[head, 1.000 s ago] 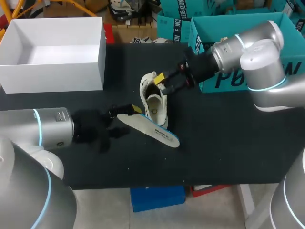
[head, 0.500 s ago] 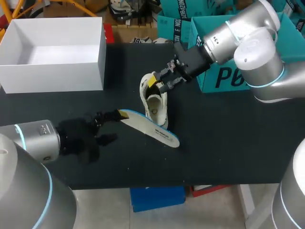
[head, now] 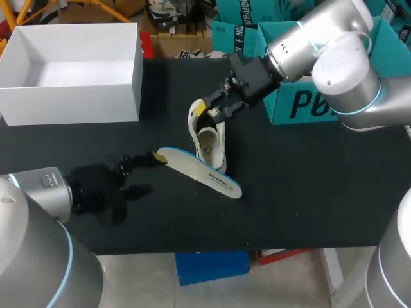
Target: Take the shoe out of the shoebox, open the shoe tongue, remove and reinsert the insole, then place the shoe into the shoebox
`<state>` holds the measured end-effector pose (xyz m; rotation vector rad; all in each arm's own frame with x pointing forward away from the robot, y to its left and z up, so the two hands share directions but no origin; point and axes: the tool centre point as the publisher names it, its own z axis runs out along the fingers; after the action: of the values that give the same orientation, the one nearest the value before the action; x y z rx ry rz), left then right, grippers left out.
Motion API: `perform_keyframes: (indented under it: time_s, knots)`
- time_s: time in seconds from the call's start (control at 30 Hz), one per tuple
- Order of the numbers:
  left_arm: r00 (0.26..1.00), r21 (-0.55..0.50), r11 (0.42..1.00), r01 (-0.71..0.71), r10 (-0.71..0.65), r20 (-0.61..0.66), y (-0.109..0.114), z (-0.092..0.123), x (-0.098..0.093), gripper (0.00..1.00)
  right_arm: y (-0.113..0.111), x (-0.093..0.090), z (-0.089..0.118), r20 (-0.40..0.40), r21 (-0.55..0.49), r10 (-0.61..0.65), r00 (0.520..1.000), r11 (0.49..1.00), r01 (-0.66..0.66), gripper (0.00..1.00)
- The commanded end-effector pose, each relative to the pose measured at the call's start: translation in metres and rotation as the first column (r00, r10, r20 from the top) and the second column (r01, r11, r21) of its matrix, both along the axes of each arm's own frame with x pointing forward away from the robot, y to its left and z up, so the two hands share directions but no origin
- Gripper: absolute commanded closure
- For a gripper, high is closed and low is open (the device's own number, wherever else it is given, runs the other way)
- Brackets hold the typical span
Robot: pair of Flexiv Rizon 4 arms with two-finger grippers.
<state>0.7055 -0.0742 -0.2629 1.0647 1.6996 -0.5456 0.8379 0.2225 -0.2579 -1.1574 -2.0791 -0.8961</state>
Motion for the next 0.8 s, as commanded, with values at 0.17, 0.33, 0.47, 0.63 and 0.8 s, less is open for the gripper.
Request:
perform_keyframes:
  time_s: [0.17, 0.33, 0.47, 0.63, 0.8]
  knots:
    - [1.000, 0.000, 1.000, -0.001, 0.001, 0.003, 0.002, 0.001, -0.003, 0.00, 0.017, -0.004, -0.015, -0.001, -0.142, 0.093, 0.996, 0.986, -0.092, 0.00]
    - [1.000, 0.000, 1.000, -0.001, 0.001, 0.003, 0.002, 0.001, -0.003, 0.00, 0.025, -0.005, -0.021, -0.020, -0.194, 0.126, 0.992, 0.973, -0.127, 0.00]
    - [1.000, 0.000, 1.000, -0.001, 0.001, 0.003, 0.002, 0.001, -0.003, 0.00, 0.027, -0.006, -0.015, -0.016, -0.238, 0.138, 0.990, 0.962, -0.138, 0.00]
    - [1.000, 0.000, 1.000, -0.001, 0.001, 0.003, 0.002, 0.001, -0.003, 0.00, 0.026, -0.013, -0.014, -0.019, -0.306, 0.153, 0.988, 0.940, -0.152, 0.00]
    - [1.000, 0.000, 1.000, -0.001, 0.001, 0.003, 0.002, 0.001, -0.003, 0.00, 0.026, -0.020, -0.021, -0.020, -0.358, 0.155, 0.988, 0.921, -0.152, 0.00]
